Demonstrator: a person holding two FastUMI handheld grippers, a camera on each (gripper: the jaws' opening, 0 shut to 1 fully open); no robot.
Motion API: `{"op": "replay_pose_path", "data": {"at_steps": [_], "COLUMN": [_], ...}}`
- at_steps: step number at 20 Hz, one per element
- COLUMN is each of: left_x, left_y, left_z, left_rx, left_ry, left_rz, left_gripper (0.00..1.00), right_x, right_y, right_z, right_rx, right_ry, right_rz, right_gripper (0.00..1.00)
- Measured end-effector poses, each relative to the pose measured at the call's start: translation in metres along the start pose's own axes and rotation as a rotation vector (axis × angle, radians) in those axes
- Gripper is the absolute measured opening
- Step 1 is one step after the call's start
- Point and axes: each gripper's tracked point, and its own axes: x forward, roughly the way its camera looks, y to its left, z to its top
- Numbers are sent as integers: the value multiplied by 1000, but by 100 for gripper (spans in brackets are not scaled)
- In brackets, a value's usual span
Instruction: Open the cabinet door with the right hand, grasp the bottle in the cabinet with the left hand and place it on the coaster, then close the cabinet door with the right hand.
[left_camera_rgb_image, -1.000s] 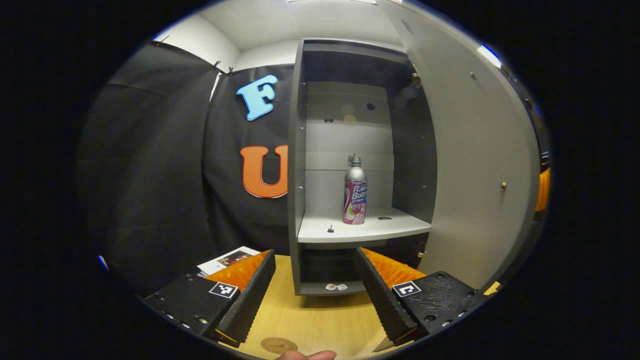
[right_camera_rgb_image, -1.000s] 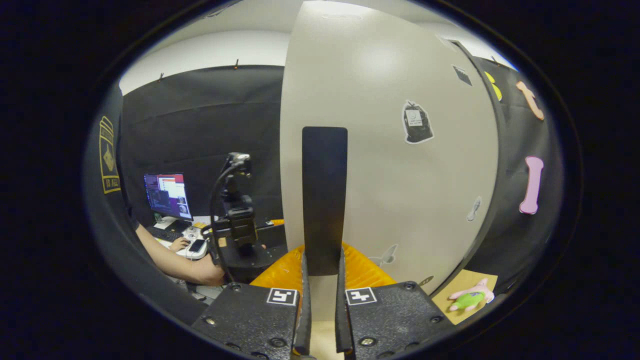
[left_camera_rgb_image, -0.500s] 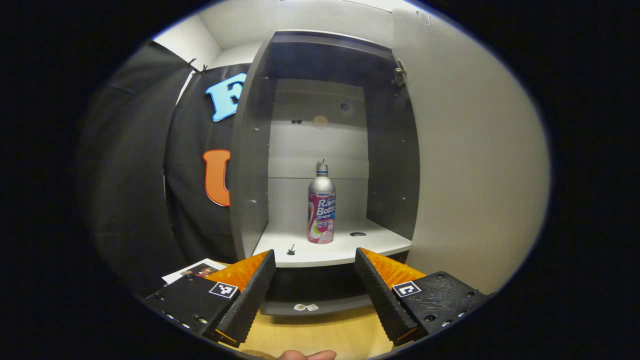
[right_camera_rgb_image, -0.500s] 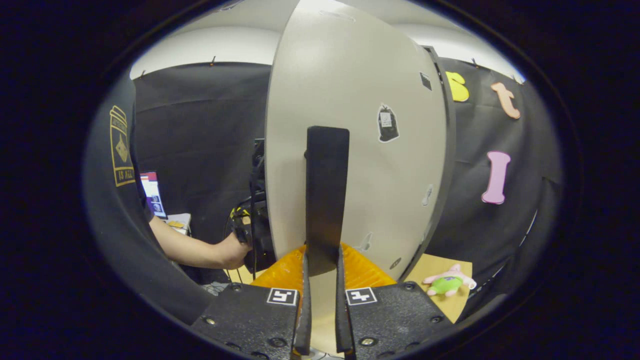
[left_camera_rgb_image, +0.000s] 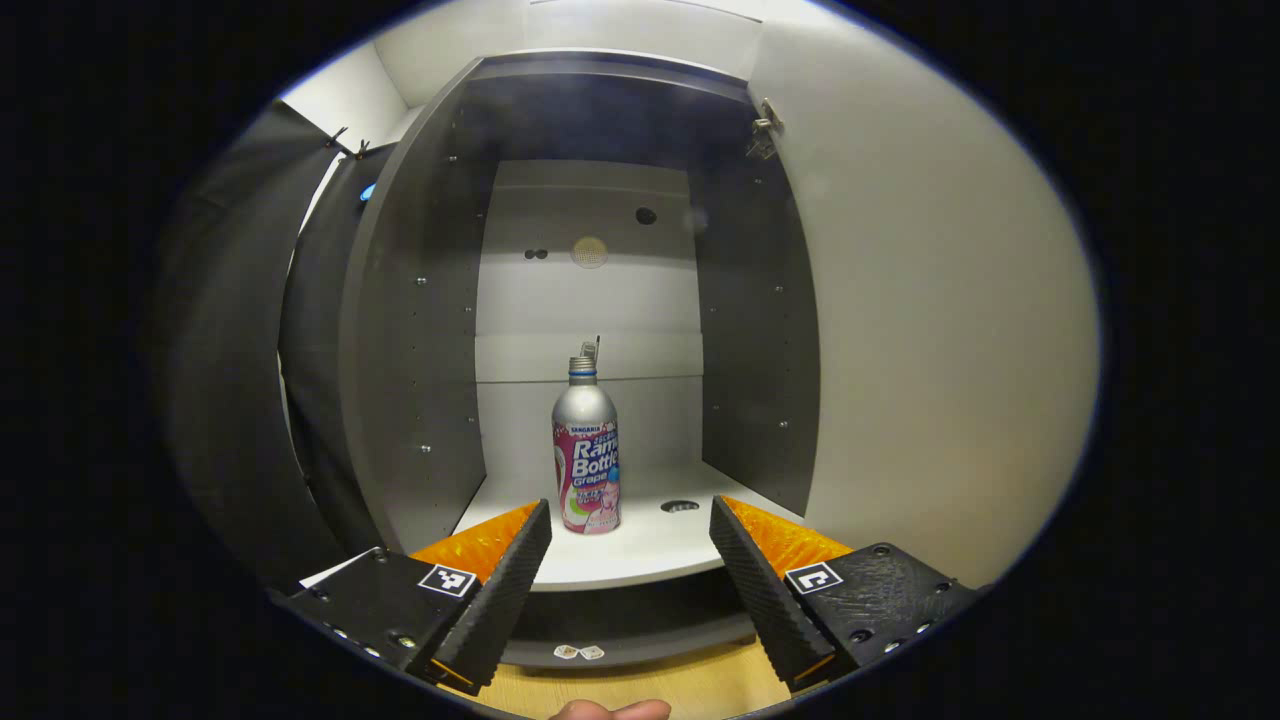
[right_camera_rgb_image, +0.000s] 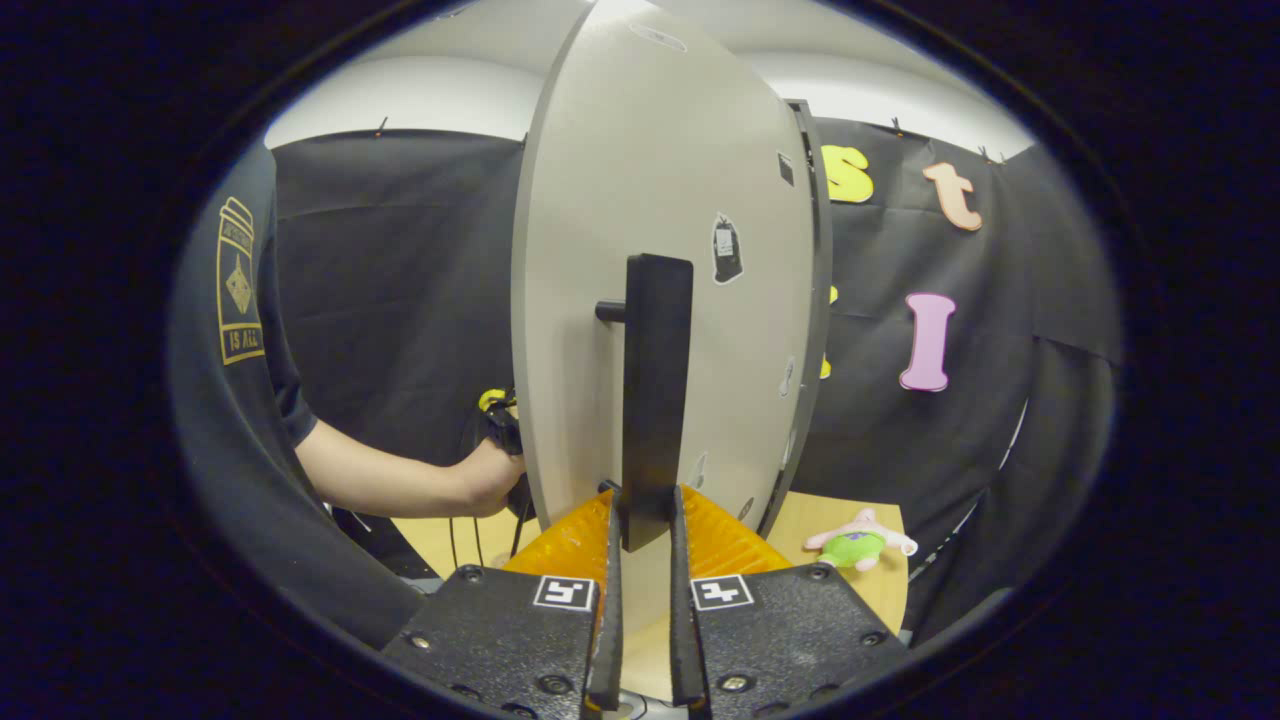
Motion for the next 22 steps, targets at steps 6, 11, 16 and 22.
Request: {"op": "replay_pose_path", "data": {"at_steps": [6, 11, 16, 22], "left_x": [55, 87, 113, 132], "left_y": [23, 38, 44, 48], "left_z": [-10, -5, -1, -3], "left_rx": [-26, 41, 24, 47], "left_ry": [29, 6, -12, -27], "left_rz": [74, 132, 168, 192], "left_gripper": [96, 96, 96, 96], "right_x": [-3, -5, -7, -12], "right_y": [-6, -5, -20, -35], "right_z": [1, 3, 3, 6], "right_rx": [32, 77, 73, 61], "right_ry": [-12, -26, -29, -41], "right_rz": [-47, -58, -130, -206], "right_gripper": [22, 25, 70, 90]}}
